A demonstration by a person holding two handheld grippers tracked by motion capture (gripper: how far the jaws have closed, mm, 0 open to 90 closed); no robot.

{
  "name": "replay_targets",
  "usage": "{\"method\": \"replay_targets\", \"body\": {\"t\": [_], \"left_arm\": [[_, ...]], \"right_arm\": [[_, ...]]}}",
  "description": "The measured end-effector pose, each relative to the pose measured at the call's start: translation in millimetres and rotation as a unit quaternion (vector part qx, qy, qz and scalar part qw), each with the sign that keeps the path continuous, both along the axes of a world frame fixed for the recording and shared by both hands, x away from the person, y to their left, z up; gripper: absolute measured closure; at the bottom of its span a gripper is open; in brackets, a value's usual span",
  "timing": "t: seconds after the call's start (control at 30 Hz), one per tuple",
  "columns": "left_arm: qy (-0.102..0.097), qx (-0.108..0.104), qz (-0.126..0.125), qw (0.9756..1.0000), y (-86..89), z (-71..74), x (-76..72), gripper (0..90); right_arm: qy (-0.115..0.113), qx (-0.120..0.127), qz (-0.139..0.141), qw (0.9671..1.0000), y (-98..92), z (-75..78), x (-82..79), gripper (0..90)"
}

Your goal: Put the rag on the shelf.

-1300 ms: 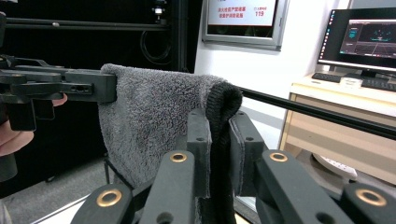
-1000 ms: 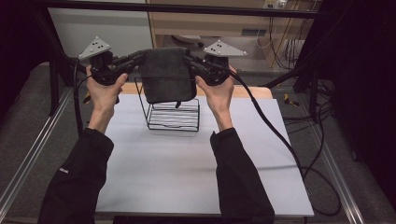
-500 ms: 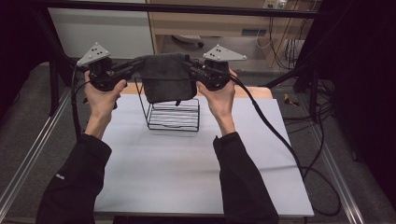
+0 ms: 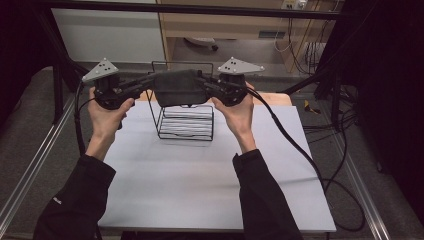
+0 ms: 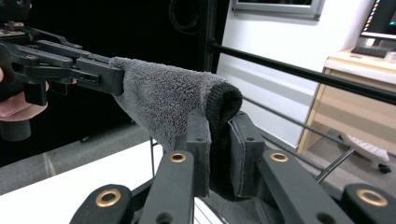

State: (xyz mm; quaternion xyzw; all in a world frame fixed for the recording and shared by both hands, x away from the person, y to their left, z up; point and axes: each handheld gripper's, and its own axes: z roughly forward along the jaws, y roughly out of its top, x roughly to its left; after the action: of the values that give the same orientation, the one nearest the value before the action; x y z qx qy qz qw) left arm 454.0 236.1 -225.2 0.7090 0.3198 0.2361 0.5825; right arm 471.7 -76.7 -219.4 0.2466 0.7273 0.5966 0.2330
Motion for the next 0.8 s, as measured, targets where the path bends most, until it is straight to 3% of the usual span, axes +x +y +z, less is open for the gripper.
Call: {"method": "replay_targets", "body": {"t": [0.3, 0.37, 0.5, 0.67, 0.8], "left_arm": [[0.021, 0.019, -0.003, 0.9996, 3.8, 0.1, -6.9, 73.8], [0.027, 0.024, -0.002, 0.9993, 6.0, 4.5, -7.8, 71.0], [0.036, 0.013, 0.003, 0.9993, 11.9, 18.6, -8.0, 69.3], [0.044, 0.009, 0.012, 0.9989, 10.7, 34.1, -3.6, 75.1], [0.053, 0.007, 0.012, 0.9985, 5.9, 38.4, 5.1, 81.7]], "right_arm": [[0.003, -0.016, 0.006, 0.9998, 1.8, -4.1, -3.5, 80.3], [0.004, -0.02, 0.008, 0.9998, 1.8, -4.3, -3.6, 80.3], [0.003, -0.024, 0.008, 0.9997, 2.0, -4.9, -4.3, 80.2], [0.001, -0.03, 0.008, 0.9995, 3.0, -6.1, -5.7, 80.0], [-0.002, -0.036, 0.008, 0.9993, 4.2, -7.9, -7.0, 79.7]]}}
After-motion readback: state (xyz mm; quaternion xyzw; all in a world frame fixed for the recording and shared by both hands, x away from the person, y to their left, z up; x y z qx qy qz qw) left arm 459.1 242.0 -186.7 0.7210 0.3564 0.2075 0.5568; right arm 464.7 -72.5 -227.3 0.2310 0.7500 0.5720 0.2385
